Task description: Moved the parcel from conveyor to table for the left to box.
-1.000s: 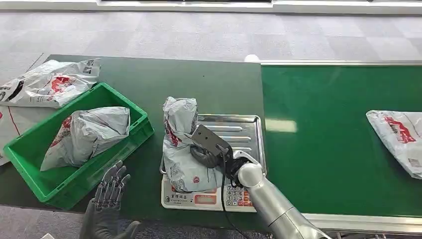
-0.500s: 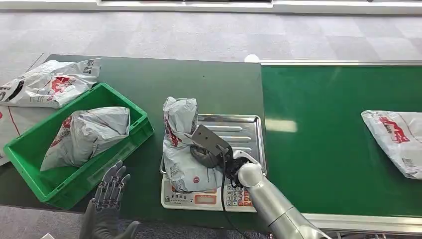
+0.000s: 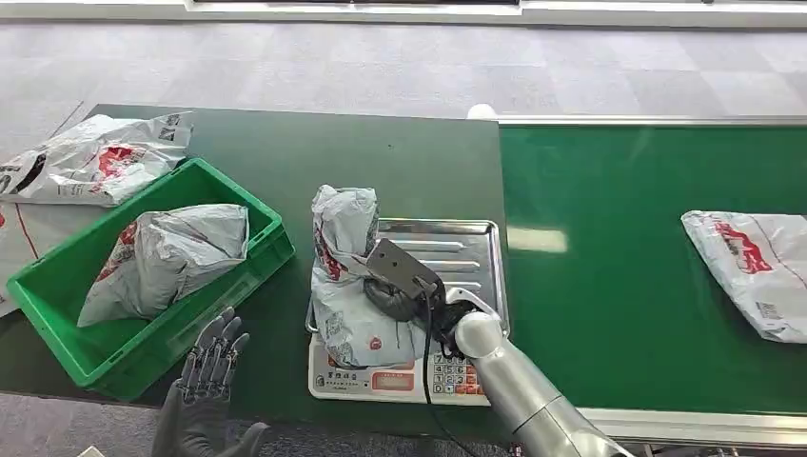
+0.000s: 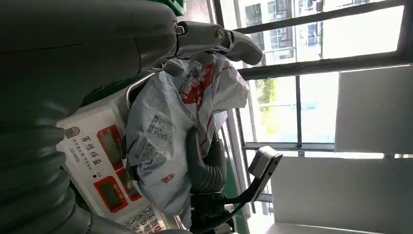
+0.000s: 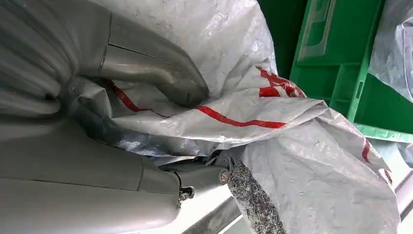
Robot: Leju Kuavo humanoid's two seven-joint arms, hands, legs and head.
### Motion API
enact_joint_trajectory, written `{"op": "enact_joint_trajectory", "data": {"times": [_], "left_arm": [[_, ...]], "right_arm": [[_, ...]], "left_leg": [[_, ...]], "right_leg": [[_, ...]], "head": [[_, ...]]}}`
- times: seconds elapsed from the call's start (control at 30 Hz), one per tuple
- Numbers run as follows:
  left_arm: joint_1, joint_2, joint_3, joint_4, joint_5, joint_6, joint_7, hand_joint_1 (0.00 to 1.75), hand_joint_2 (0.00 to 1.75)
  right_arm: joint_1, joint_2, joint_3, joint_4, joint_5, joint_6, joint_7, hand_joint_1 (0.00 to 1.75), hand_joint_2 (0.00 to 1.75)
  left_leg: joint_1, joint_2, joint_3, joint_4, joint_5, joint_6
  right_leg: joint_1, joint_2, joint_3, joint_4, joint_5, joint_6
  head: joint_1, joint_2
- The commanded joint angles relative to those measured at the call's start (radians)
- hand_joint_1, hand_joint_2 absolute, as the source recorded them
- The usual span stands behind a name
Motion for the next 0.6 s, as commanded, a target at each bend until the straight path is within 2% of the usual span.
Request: {"op": "enact_joint_trajectory", "data": {"times": [0.03, 0.5, 0.53, 0.57, 0.6], "left_arm": [[-0.003, -0.003, 0.032, 0.027, -0.004, -0.001, 0.003, 0.0, 1.75], [-0.003, -0.003, 0.032, 0.027, -0.004, -0.001, 0.003, 0.0, 1.75], [-0.063, -0.001, 0.037, 0.091, -0.006, -0.025, 0.006, 0.0, 1.75], [-0.106, -0.011, 0.054, 0.144, -0.007, -0.037, 0.001, 0.0, 1.75], [-0.122, -0.016, 0.062, 0.165, -0.01, -0.042, -0.003, 0.0, 1.75]], "right_arm": [[-0.026, -0.027, 0.066, 0.06, 0.0, 0.002, 0.006, 1.75, 1.75], [-0.026, -0.027, 0.066, 0.06, 0.0, 0.002, 0.006, 1.75, 1.75], [0.145, -0.053, -0.092, -0.198, -0.017, -0.284, -0.166, 1.75, 1.75], [0.243, -0.116, -0.134, -0.399, -0.026, -0.214, -0.096, 1.75, 1.75], [0.276, -0.13, -0.159, -0.46, -0.023, -0.184, -0.079, 1.75, 1.75]], "left_leg": [[0.0, 0.001, 0.002, -0.001, 0.0, 0.001], [0.0, 0.001, 0.002, -0.002, 0.001, 0.001], [0.0, 0.001, 0.001, -0.001, 0.0, 0.001], [0.0, -0.004, 0.001, -0.002, 0.001, 0.001], [0.0, -0.01, 0.001, -0.004, 0.002, 0.001]], "right_leg": [[0.0, 0.001, 0.002, -0.002, 0.001, 0.0], [0.0, 0.001, 0.002, -0.002, 0.001, 0.0], [0.0, 0.0, 0.001, -0.002, 0.001, 0.0], [0.0, -0.004, 0.002, -0.002, 0.0, 0.0], [0.0, -0.01, 0.005, -0.005, 0.0, 0.0]], "head": [[0.0, 0.0], [0.0, 0.0], [0.0, 0.0], [0.0, 0.0], [0.0, 0.0]]}}
